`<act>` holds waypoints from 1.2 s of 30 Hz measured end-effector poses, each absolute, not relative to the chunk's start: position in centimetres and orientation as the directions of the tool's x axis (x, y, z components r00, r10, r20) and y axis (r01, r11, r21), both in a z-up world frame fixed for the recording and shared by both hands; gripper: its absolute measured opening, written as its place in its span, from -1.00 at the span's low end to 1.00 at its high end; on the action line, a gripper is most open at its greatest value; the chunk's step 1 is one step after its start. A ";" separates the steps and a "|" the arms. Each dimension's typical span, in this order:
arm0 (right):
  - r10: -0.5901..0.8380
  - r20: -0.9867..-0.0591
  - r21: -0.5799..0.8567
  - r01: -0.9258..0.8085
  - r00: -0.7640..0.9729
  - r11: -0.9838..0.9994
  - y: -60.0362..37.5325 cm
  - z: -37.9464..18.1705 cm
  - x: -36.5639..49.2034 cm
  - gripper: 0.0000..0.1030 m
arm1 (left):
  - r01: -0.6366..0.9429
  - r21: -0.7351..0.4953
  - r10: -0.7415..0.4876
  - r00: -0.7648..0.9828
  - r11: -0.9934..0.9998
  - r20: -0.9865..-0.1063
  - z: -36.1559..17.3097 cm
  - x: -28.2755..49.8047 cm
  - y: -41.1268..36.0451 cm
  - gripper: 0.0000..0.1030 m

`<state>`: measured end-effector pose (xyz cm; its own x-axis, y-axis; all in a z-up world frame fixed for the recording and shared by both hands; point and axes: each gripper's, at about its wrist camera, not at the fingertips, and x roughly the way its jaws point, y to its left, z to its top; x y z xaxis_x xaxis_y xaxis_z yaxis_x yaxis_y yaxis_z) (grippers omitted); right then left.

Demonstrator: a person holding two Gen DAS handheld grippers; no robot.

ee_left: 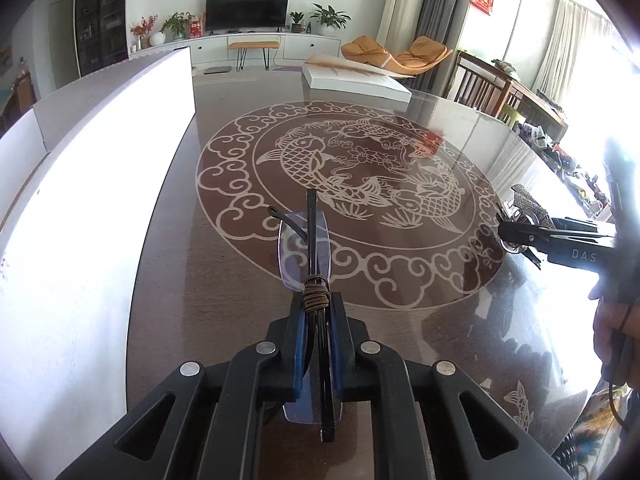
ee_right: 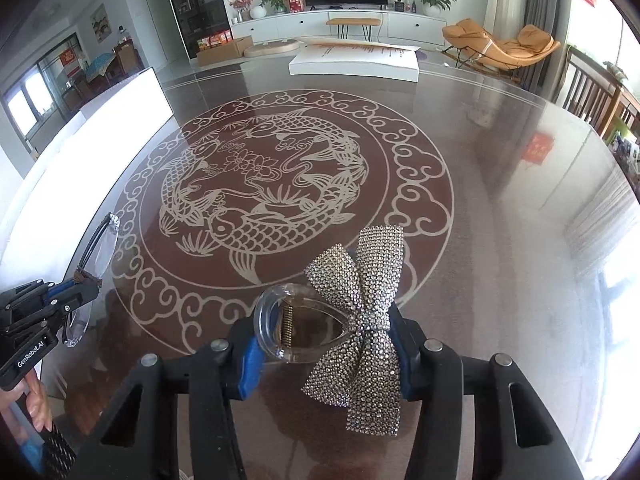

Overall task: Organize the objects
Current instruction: 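Grasp the rhinestone bow hair clip with the right gripper while the left holds the glasses, then carry the glasses and bow clip into the cardboard bin and open both grippers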

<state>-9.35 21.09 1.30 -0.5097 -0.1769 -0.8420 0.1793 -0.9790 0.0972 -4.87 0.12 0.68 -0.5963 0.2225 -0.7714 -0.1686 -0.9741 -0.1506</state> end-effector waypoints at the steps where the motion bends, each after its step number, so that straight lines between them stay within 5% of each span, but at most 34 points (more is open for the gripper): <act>1: -0.188 -0.838 0.108 0.182 -0.512 -0.977 21.3 1.8 -9.0 -0.01 | -0.166 -0.168 0.235 -0.609 -0.972 -0.757 1.2 -4.3 0.0 -0.80; 9: -0.349 -0.749 0.206 0.303 -0.563 -0.930 16.6 10.0 -7.5 0.00 | -0.152 -0.333 0.336 -0.713 -0.931 -0.615 9.2 0.2 -4.0 -0.80; 13: -0.491 -0.691 0.265 0.447 -0.530 -0.854 8.6 13.9 -7.5 0.00 | -0.088 -0.315 0.267 -0.762 -0.945 -0.590 12.9 1.2 -9.2 -0.80; 20: -0.660 -0.674 0.347 0.646 -0.332 -0.679 -8.1 14.7 -6.3 0.00 | 0.176 -0.207 0.025 -0.702 -0.962 -0.712 11.7 0.7 -21.4 -0.80; 26: -0.568 -0.787 0.290 0.667 -0.242 -0.686 -16.4 10.5 -7.2 0.01 | 0.322 -0.134 -0.079 -0.571 -0.937 -0.817 7.6 0.9 -27.3 -0.77; 28: -0.541 -0.819 0.306 0.652 -0.191 -0.694 -17.2 8.8 -7.8 0.18 | 0.336 -0.134 -0.077 -0.546 -0.932 -0.835 6.6 1.0 -27.6 -0.75; 31: -0.539 -0.830 0.345 0.627 -0.144 -0.698 -17.0 7.5 -8.3 0.34 | 0.333 -0.131 -0.073 -0.534 -0.934 -0.842 5.8 1.3 -27.1 -0.36; 33: -0.557 -0.819 0.372 0.611 -0.138 -0.699 -16.0 7.6 -8.7 0.34 | 0.343 -0.097 -0.112 -0.540 -0.934 -0.834 5.9 1.5 -26.7 0.46; 36: -0.569 -0.803 0.370 0.598 -0.180 -0.711 -14.7 9.1 -8.8 0.45 | 0.373 -0.025 -0.204 -0.562 -0.928 -0.802 6.9 2.2 -26.1 0.73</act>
